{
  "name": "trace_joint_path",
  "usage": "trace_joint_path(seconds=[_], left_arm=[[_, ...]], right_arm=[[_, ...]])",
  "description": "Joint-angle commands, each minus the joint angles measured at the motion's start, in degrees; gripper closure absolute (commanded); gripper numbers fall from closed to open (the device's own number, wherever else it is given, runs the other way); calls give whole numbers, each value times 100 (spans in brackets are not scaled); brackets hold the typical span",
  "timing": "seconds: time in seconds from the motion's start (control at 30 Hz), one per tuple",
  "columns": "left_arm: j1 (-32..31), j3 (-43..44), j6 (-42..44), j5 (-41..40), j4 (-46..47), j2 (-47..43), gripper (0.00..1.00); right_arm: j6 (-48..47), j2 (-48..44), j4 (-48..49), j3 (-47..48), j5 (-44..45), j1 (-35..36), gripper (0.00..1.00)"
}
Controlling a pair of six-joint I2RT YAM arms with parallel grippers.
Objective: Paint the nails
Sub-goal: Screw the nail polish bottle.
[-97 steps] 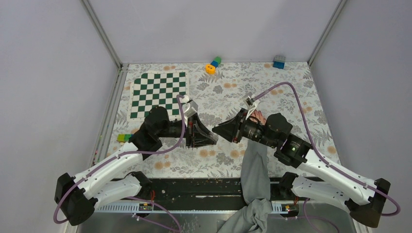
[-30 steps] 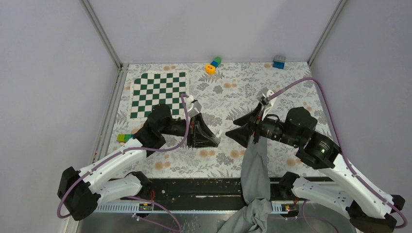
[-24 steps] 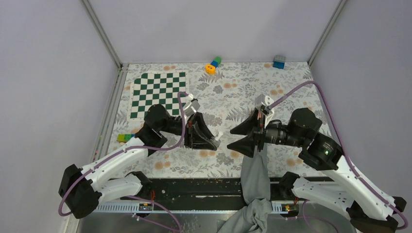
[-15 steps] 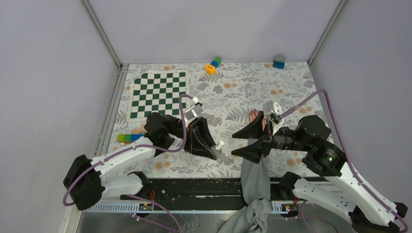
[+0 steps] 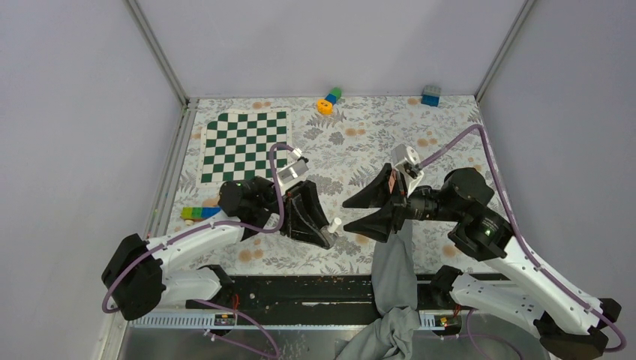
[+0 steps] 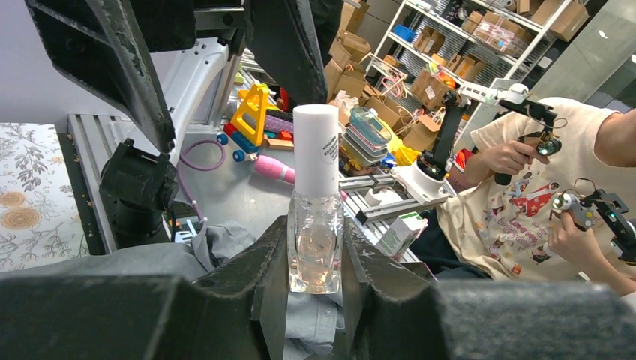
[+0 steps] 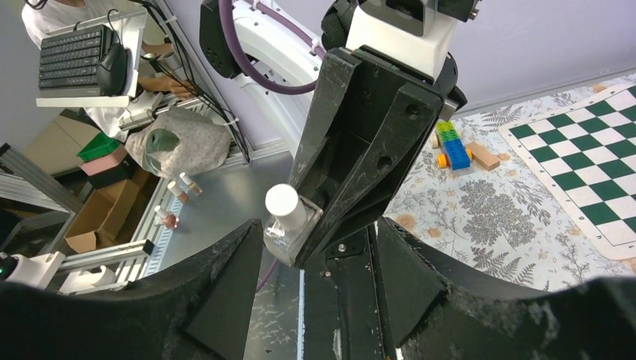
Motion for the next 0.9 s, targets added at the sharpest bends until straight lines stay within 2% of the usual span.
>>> trace_joint_path(seconds=[0.0,0.17,0.4,0.87], left_arm=[[-13,14,355,-28,-243,-54,100],[-19,76,1304,-133,-1462,-302,100],[-18,245,2489,-259,-3068,-686,100],[-18,237,2683,-358,-3259,-840,100]], right_arm=[[133,116,420,166,-98,99,36],[-191,338,208,306,216,493,37],[-199,377,180,319,280,512,40],[-67,342,79,129,204,508,44]])
